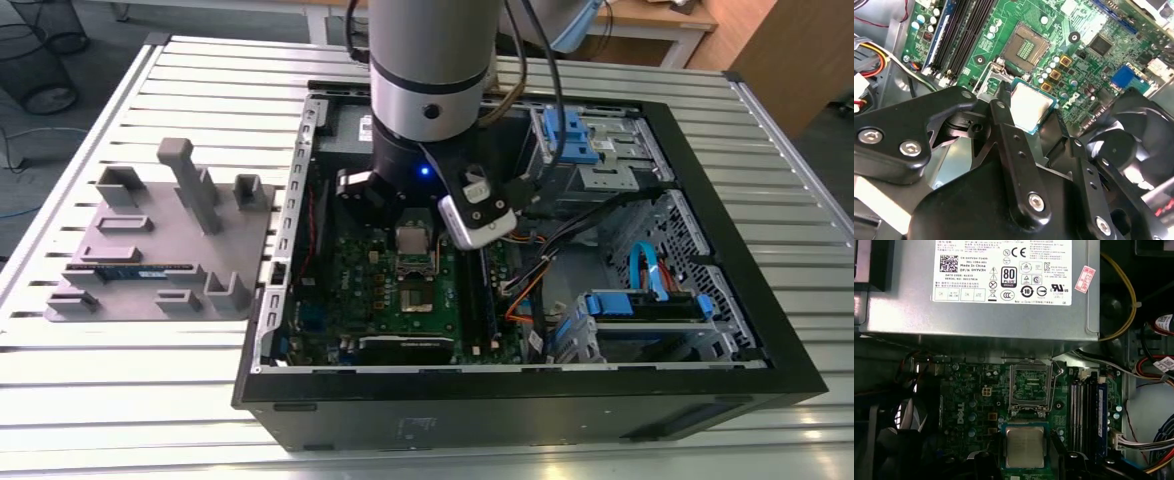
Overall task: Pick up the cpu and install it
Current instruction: 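Place the cpu into insertion slot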
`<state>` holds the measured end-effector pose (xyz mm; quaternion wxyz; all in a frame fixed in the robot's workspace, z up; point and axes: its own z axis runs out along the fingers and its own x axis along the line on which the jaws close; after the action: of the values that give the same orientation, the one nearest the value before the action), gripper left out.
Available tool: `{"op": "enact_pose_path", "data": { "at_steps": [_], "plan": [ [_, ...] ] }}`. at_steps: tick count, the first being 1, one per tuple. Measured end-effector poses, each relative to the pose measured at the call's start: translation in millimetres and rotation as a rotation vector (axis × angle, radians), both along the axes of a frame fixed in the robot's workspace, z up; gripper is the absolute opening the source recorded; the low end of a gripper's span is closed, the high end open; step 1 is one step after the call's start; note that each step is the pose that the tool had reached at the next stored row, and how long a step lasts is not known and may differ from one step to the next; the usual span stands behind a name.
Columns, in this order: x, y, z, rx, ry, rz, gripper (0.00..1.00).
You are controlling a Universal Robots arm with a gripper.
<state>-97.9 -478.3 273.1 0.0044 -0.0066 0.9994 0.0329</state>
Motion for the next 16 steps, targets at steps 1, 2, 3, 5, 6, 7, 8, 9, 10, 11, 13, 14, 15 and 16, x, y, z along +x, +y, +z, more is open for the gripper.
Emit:
{"op": "enact_pose_path", "data": {
  "at_steps": [1,2,3,5,6,7,8,9,10,11,13,14,15,16],
  "plan": [
    [0.1,0.0,-1.8,-0.0001,0.0001,0.000,0.47],
    [0.3,0.0,-3.6,-0.0001,0.0001,0.000,0.47],
    [0.5,0.0,-5.5,-0.0003,0.0002,0.000,0.47],
    [0.6,0.0,-8.3,-0.0013,0.0004,0.000,0.47],
    [0.6,0.0,-8.6,-0.0014,0.0005,0.000,0.47],
    [0.6,0.0,-8.6,-0.0015,0.0006,0.000,0.47],
    [0.6,0.0,-8.6,-0.0016,0.0006,0.000,0.47],
    [0.6,0.0,-9.1,-0.0013,0.0004,0.000,0.47],
    [0.6,0.0,-9.4,-0.0013,0.0005,0.000,0.47],
    [0.6,0.0,-9.4,-0.0014,0.0005,0.000,0.47],
    [0.6,0.0,-9.4,-0.0013,0.0005,0.000,0.47],
    [0.6,0.0,-9.4,-0.0014,0.0005,0.000,0.47],
    [0.6,0.0,-9.4,-0.0013,0.0005,0.000,0.47],
    [0.6,0.0,-9.5,-0.0013,0.0004,0.000,0.47]
  ]
}}
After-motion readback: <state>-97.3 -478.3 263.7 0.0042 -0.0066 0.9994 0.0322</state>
